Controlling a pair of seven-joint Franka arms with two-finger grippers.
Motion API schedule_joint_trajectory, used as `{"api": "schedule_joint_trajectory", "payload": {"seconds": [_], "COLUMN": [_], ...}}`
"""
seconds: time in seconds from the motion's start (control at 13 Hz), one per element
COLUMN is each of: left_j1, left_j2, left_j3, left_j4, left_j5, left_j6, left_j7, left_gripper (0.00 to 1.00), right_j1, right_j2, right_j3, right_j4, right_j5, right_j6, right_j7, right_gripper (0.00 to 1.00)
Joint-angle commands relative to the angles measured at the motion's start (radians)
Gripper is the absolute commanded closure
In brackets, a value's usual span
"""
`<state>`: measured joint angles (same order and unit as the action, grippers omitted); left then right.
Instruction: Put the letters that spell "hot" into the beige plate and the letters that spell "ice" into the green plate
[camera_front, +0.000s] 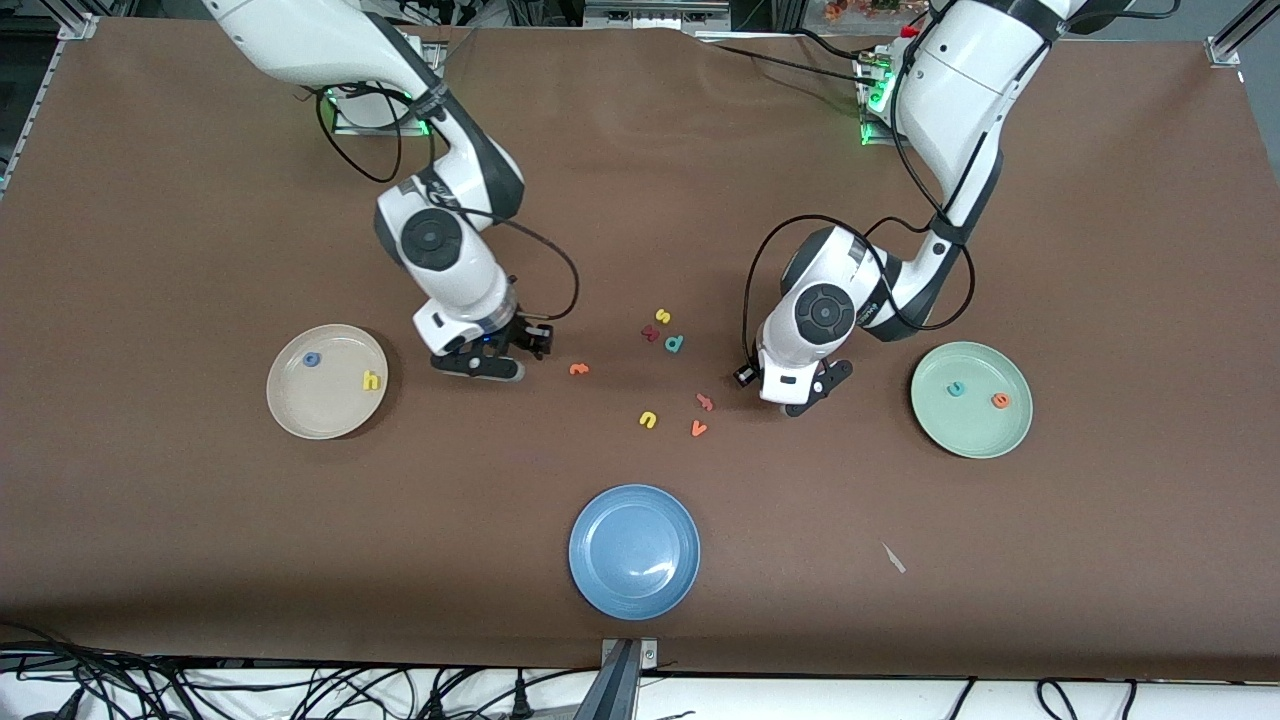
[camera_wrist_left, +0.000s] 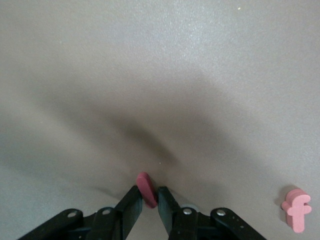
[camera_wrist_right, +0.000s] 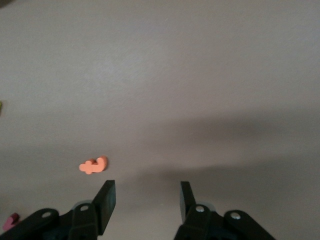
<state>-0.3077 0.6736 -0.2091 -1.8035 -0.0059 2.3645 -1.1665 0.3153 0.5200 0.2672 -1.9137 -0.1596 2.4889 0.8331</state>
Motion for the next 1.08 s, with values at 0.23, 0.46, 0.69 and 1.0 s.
{"api": "schedule_joint_trajectory", "payload": {"seconds": [0.23, 0.46, 0.69, 1.0], "left_j1": [0.015, 0.033, 0.106, 0.254], "left_j2": [-0.005, -0.038, -0.101, -0.154], "left_j3": [0.010, 0.010, 0.008, 0.010], "left_j4": [-0.017, -0.002, 0.044, 0.073], "left_j5": [0.021, 0.021, 0.020, 0.021], "left_j6": [0.009, -0.043, -0.187, -0.370], "left_j7": [0.022, 0.059, 0.181, 0.452], "left_gripper": [1.00, 1.00, 1.00, 1.00], "right_j1": [0.164, 0.214, 0.214, 0.214], "right_j2": [0.138, 0.175, 0.190, 0.209], "right_j3": [-0.075, -0.109, -0.109, -0.109], "right_j4": [0.163, 0.199, 0.197, 0.211], "right_j5": [-0.086, -0.110, -0.175, -0.187], "right_j6": [0.011, 0.010, 0.013, 0.016], "right_j7": [0.217, 0.236, 0.264, 0.267], "right_gripper": [0.40, 0.40, 0.40, 0.40]}}
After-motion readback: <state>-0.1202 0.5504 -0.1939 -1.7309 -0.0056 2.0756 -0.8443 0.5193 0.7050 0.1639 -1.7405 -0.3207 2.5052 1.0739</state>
